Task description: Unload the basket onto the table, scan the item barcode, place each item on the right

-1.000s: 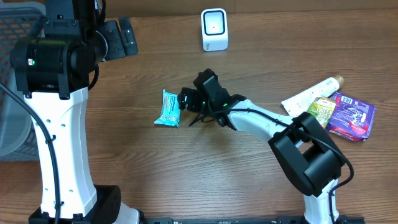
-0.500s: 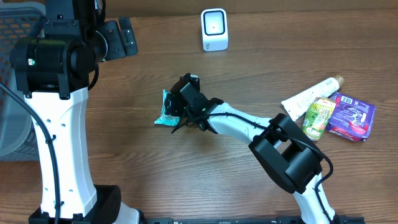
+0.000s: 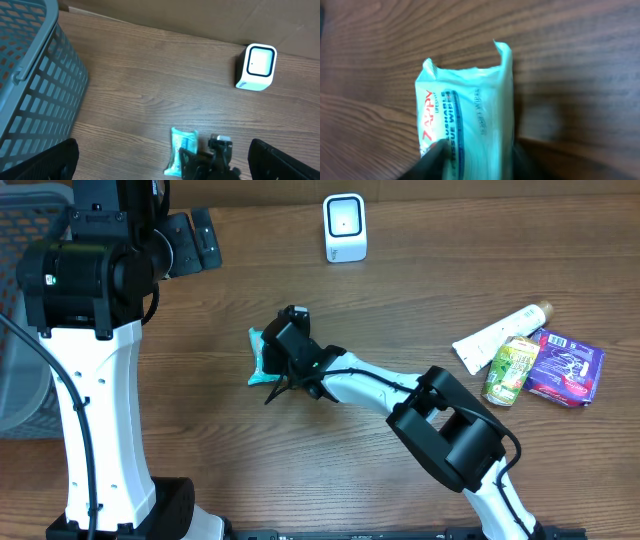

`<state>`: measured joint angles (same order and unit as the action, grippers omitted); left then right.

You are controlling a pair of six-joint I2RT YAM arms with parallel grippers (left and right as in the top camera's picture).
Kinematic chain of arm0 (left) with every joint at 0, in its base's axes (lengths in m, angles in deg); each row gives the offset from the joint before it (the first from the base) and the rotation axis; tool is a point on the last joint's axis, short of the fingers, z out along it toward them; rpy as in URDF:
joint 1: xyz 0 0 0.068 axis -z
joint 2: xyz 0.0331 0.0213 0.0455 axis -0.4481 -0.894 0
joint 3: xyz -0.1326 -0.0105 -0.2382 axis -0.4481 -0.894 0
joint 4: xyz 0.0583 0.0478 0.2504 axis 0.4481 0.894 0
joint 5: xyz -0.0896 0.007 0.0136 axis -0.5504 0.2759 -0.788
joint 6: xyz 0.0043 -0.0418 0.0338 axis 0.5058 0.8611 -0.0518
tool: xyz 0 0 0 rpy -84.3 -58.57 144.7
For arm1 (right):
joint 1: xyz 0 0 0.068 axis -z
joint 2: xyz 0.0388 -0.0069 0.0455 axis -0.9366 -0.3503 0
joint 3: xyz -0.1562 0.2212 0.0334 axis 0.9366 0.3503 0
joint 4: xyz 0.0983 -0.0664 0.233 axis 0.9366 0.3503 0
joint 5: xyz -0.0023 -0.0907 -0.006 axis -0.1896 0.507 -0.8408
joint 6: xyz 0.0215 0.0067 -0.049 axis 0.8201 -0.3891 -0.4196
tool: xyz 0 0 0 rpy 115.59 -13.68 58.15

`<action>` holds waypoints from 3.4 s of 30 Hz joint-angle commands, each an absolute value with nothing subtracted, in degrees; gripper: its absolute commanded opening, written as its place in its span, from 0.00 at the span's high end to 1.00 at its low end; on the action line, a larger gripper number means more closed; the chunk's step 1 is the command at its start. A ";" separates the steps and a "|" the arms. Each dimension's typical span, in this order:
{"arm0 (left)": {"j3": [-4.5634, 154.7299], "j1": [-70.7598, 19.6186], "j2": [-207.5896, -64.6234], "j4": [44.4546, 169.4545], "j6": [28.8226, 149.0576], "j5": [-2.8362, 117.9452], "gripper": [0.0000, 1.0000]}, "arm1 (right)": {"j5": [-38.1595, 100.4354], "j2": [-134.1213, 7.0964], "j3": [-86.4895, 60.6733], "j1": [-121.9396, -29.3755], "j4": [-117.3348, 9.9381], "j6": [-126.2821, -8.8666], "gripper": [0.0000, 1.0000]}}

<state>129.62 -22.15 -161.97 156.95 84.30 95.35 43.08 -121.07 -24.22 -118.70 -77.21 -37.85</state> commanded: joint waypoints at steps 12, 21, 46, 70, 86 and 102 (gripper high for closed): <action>130.27 -22.11 -162.28 156.76 85.06 96.09 0.00 | 43.08 -118.38 -34.84 -112.78 -49.67 -47.92 0.96; 130.27 -22.11 -162.28 156.76 85.06 96.09 0.00 | 78.45 -112.50 -35.85 -111.51 -31.07 -50.50 0.96; 130.27 -22.11 -162.28 156.76 85.08 96.09 0.00 | 82.40 -120.50 -32.07 -124.78 -36.70 -73.30 0.53; 130.27 -22.11 -162.28 156.76 85.08 96.09 0.00 | 64.92 -120.46 -34.91 -130.55 -39.44 -74.09 0.20; 130.27 -22.11 -162.28 156.76 85.08 96.09 0.00 | 57.97 -118.21 -37.99 -125.13 -36.05 -83.46 0.27; 130.27 -22.11 -162.28 156.76 85.08 96.09 0.00 | 73.92 -118.34 -37.99 -128.89 -36.22 -81.52 0.25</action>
<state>129.62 -22.15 -161.97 156.95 84.30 95.35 71.21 -120.40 -37.18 -128.39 -36.57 -81.65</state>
